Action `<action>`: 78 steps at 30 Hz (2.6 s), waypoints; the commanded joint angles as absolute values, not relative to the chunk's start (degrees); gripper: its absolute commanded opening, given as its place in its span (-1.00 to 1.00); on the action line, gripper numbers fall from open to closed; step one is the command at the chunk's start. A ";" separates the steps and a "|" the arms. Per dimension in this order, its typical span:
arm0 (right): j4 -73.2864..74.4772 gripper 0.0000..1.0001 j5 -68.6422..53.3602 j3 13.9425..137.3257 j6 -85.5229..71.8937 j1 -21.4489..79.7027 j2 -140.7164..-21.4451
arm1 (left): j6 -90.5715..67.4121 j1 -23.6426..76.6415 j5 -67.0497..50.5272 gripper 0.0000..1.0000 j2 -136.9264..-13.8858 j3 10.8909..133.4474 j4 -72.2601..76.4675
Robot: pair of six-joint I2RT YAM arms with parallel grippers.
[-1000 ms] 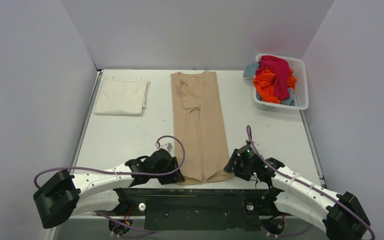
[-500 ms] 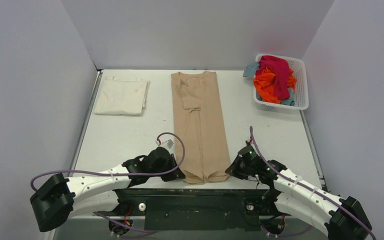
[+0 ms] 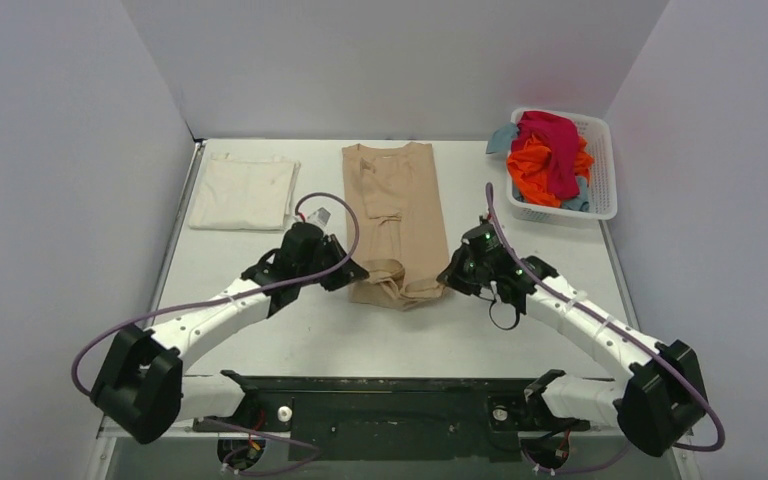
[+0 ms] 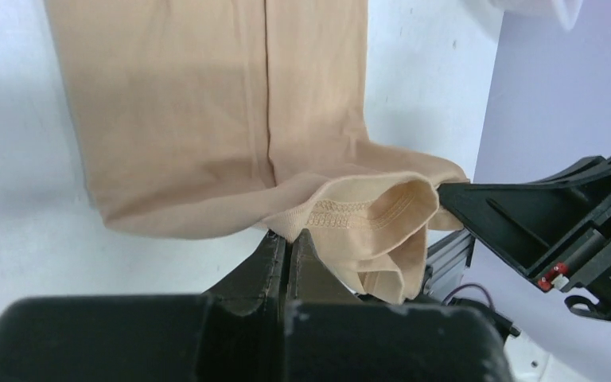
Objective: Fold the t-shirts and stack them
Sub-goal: Fold the folded rectangular tshirt in 1/3 of the way
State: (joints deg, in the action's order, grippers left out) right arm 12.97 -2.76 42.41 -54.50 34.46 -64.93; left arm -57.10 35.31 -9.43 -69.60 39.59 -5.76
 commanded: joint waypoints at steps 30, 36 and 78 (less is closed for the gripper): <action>11.76 -1.00 -9.30 78.58 -46.33 19.98 -105.22 | -44.43 17.86 -21.67 -1.00 -108.55 73.94 -8.34; 11.91 -0.68 -12.67 83.05 -45.87 18.99 -110.84 | -44.40 17.22 -19.99 -0.24 -110.02 75.85 -9.55; 11.10 0.42 -13.77 109.13 -33.04 26.27 -132.45 | -46.52 23.37 -12.00 0.74 -91.93 51.22 -11.22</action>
State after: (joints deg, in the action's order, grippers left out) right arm 11.84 -12.95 105.03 -33.10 25.80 -129.49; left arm -46.17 21.67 -12.43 -89.03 47.57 -14.17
